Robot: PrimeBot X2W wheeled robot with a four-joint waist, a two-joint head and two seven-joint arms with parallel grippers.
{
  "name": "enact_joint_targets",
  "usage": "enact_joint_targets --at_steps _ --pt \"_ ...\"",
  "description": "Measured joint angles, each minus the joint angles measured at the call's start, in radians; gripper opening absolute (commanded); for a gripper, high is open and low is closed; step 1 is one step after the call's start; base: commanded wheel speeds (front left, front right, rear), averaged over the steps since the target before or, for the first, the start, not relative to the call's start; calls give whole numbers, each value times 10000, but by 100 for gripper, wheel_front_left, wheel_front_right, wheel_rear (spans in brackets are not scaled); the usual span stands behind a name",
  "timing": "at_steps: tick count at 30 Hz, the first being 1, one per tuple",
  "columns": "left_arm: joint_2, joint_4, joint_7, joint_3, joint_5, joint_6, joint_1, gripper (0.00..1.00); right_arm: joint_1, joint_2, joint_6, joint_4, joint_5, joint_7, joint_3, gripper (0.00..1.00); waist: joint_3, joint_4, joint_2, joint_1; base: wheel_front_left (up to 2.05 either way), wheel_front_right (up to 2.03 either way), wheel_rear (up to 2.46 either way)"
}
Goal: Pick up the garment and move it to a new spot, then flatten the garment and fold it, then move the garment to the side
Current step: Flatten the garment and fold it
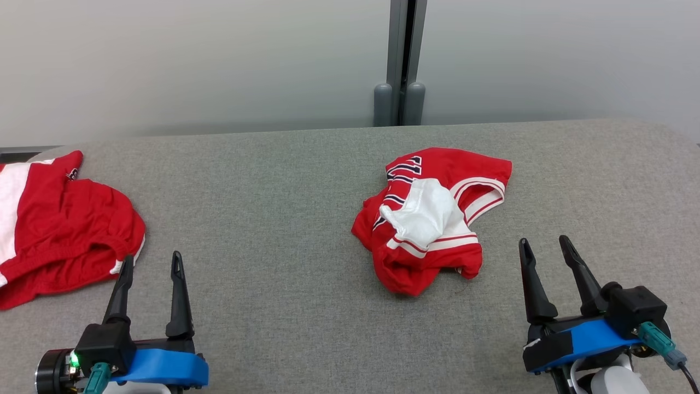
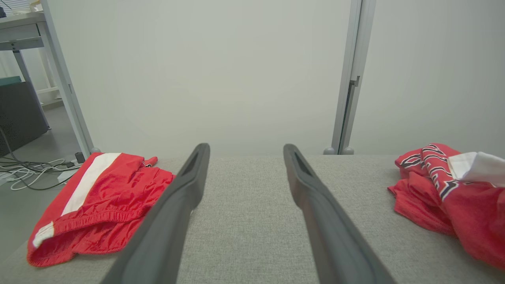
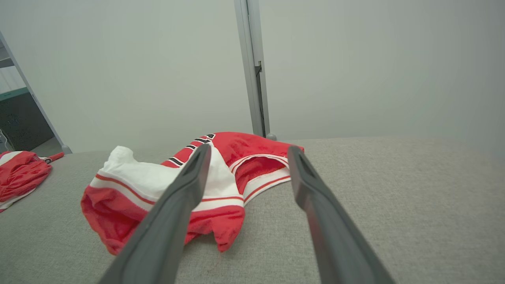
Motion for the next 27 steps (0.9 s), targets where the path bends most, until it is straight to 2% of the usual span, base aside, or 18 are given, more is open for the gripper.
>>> enact_joint_targets --at_steps 12,19,27 --pt "-77 67 0 151 130 -92 -9 100 -46 -2 0 44 -2 0 12 100 45 -10 0 0 0 0 0" --pt "-146 82 0 155 236 -178 -114 100 -834 -4 0 132 -395 0 261 100 145 44 0 0 0 0 0" --pt "-282 155 0 21 320 -316 -441 100 -1837 -324 0 1344 -546 0 522 100 422 373 0 0 0 0 0"
